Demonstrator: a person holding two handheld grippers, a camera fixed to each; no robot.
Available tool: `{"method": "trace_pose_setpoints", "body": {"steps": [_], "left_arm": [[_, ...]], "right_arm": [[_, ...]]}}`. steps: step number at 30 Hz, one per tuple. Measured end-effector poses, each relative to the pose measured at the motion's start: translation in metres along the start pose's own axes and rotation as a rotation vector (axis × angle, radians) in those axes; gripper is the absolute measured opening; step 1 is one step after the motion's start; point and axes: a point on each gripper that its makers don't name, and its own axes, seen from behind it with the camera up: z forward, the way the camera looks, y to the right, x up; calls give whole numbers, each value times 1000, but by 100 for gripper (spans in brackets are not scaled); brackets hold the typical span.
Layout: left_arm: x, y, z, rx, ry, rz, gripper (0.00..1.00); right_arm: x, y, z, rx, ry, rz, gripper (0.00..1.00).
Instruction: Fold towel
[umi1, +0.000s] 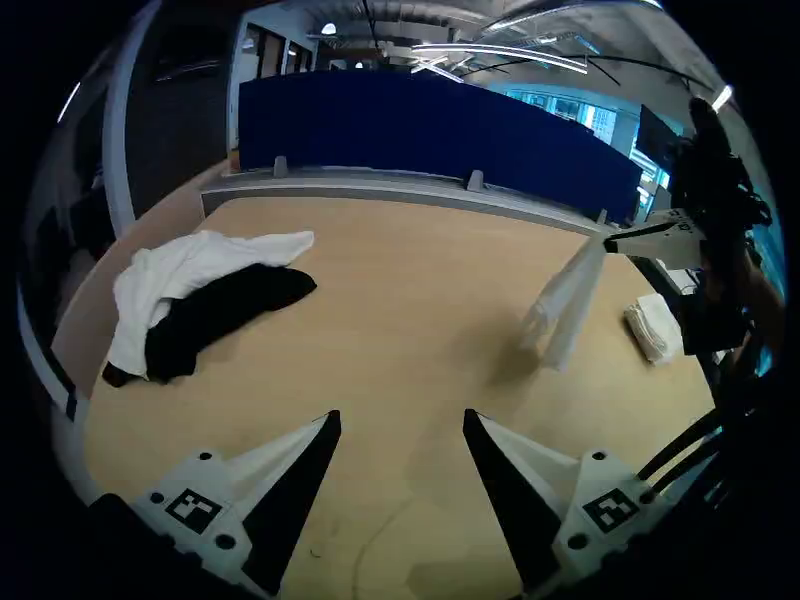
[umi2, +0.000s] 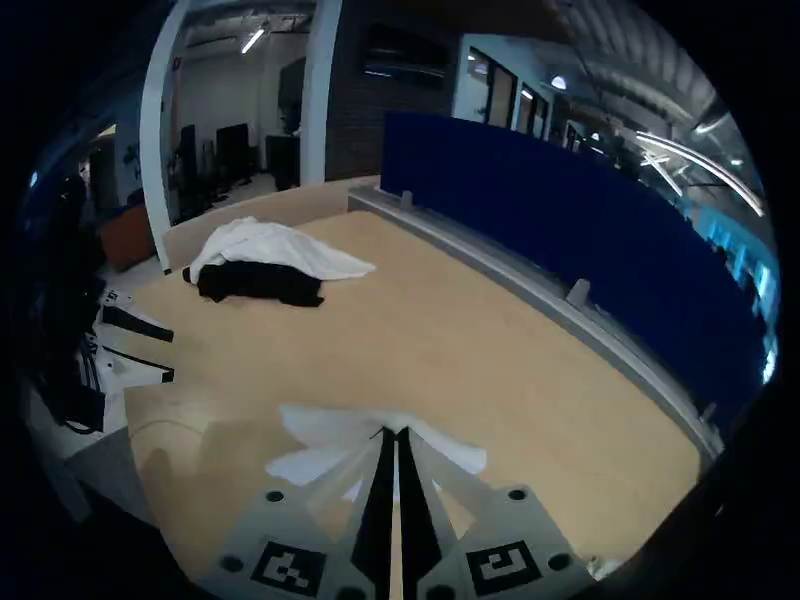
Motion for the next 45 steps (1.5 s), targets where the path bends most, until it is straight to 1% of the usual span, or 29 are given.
{"method": "trace_pose_setpoints", "body": {"steps": [5, 8, 14, 21, 24, 30, 33, 39, 45], "left_arm": [[4, 4, 4, -7, -2, 11, 90], [6, 6, 6, -13, -3, 19, 90], [12, 15, 11, -26, -7, 33, 90], [16, 25, 18, -33, -15, 44, 90], [18, 29, 22, -34, -18, 48, 90], [22, 40, 28, -37, -27, 62, 90], [23, 47, 31, -41, -32, 70, 90], [25, 60, 36, -53, -39, 85, 90], [28, 69, 40, -63, -43, 100, 90]], "right_arm": [[-3, 24, -13, -34, 4, 21, 2], [-4, 44, -24, -58, 8, 34, 2], [-14, 95, -51, -112, 4, 57, 2], [-38, 158, -82, -182, -21, 81, 2], [-50, 183, -93, -207, -33, 86, 2], [-67, 225, -110, -245, -49, 102, 2], [-74, 241, -118, -261, -58, 104, 2], [-87, 264, -134, -295, -72, 108, 2], [-98, 277, -147, -321, -72, 131, 2]]}}
